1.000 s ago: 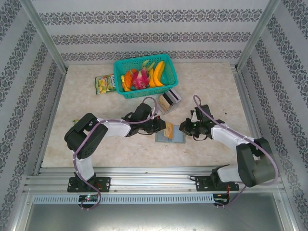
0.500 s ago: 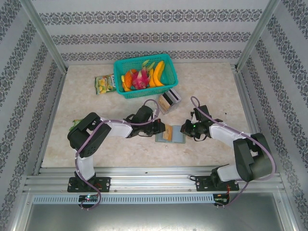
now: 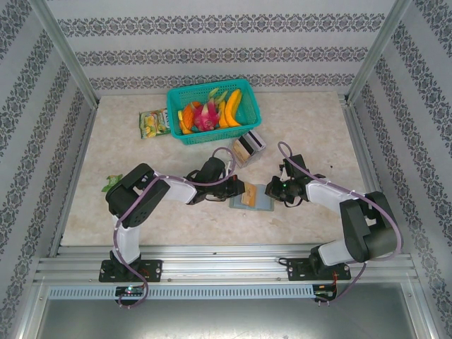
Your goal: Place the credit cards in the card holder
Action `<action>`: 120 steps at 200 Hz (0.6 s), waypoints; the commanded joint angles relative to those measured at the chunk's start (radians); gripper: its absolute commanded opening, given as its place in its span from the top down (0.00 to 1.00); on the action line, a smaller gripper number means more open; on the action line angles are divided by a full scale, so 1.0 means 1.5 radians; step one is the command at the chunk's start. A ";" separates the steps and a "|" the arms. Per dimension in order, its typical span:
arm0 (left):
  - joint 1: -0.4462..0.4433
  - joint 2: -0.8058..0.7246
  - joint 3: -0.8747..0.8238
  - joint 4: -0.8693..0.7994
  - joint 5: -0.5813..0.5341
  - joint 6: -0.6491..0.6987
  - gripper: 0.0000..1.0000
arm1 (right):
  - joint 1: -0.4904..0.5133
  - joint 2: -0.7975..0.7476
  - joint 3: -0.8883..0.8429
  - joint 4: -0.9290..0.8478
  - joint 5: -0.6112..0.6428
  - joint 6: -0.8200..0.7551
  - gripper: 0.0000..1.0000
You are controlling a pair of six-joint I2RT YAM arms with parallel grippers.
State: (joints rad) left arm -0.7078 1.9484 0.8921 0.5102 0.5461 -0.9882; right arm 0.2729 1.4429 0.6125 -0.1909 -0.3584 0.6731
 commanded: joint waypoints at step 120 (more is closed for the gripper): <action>-0.022 0.030 0.006 0.069 0.023 0.005 1.00 | -0.002 -0.032 0.020 -0.074 0.035 -0.015 0.87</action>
State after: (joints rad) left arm -0.7269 1.9560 0.8894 0.5735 0.5568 -0.9833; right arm 0.2726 1.4242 0.6304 -0.2493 -0.3367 0.6621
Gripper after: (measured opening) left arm 0.061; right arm 0.127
